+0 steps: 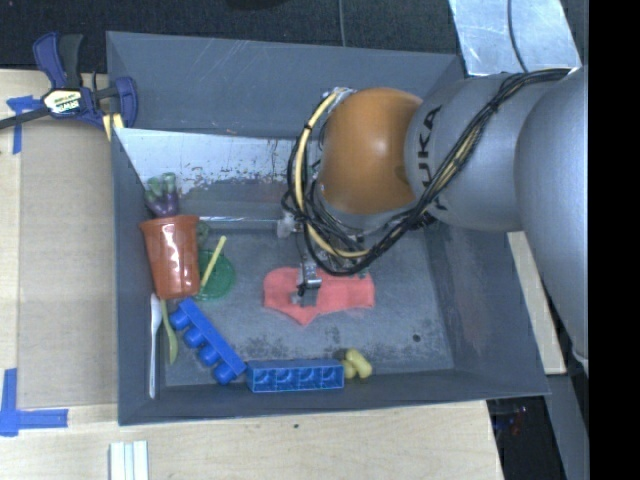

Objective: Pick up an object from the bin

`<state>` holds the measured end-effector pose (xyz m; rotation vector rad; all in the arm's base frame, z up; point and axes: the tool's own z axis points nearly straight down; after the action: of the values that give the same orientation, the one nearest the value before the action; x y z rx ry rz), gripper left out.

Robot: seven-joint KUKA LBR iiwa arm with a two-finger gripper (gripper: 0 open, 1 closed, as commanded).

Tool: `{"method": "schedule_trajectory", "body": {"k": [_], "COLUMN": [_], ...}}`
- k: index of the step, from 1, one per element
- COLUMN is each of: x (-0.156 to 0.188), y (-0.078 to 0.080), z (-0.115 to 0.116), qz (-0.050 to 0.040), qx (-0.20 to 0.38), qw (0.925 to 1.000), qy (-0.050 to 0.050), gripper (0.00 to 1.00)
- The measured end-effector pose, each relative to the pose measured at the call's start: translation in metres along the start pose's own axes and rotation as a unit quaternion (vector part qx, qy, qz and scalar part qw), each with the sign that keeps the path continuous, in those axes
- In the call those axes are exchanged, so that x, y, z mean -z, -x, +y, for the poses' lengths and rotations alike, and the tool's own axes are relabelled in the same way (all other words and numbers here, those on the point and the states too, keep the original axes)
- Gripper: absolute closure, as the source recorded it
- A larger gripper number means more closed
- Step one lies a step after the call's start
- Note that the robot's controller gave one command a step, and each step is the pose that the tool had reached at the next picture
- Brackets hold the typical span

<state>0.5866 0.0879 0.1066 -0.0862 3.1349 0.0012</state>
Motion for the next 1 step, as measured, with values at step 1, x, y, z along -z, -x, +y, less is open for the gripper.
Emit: {"method": "schedule_trajectory", "body": {"k": [1], "x": [0.0158], "y": [-0.0194], "z": [-0.0562], "qz": [-0.0043], "qx": [0.051], "qw": [0.9987], "qy": [0.001], "gripper": [0.0]}}
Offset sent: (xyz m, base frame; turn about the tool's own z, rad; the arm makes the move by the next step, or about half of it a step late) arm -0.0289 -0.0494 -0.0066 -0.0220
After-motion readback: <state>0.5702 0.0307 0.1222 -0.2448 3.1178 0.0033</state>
